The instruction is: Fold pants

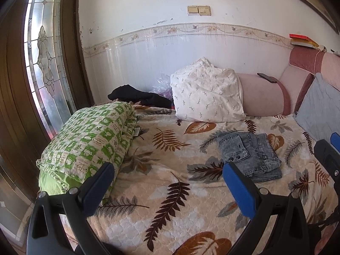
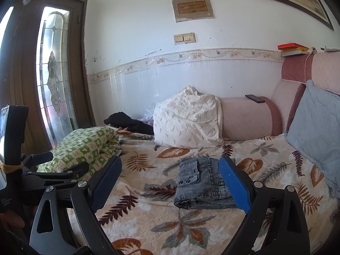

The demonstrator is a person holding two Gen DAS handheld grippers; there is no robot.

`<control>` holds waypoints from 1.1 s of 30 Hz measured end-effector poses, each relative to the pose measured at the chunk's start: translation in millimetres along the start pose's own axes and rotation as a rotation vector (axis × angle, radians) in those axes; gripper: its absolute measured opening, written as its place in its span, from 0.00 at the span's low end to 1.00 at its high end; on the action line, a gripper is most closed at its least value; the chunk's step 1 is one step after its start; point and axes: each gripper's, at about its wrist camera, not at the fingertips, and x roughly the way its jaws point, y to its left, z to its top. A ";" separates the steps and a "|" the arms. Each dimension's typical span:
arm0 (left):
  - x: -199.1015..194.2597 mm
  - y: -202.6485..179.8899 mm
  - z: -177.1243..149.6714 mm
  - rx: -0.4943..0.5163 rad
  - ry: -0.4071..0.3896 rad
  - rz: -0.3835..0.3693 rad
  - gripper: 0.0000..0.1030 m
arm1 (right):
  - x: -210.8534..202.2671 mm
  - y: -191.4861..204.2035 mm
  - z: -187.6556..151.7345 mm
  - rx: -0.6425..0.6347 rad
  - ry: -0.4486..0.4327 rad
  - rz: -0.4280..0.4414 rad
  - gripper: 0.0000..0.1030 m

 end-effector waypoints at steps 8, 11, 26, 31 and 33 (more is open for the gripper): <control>8.0 -2.7 -6.9 0.017 0.026 0.012 1.00 | 3.8 2.8 -6.8 -0.010 0.012 0.006 0.91; 12.0 -5.0 -9.2 0.028 0.041 0.020 1.00 | 5.9 0.3 -9.6 -0.001 0.021 0.006 0.91; 8.6 -13.7 -7.3 0.055 0.029 0.018 1.00 | 6.2 -10.9 -9.0 0.027 0.022 0.011 0.91; 8.2 -14.1 -7.1 0.058 0.030 0.016 1.00 | 5.9 -10.2 -9.2 0.024 0.022 0.009 0.91; 8.0 -14.4 -7.2 0.057 0.031 0.014 1.00 | 5.9 -10.2 -9.0 0.025 0.021 0.010 0.91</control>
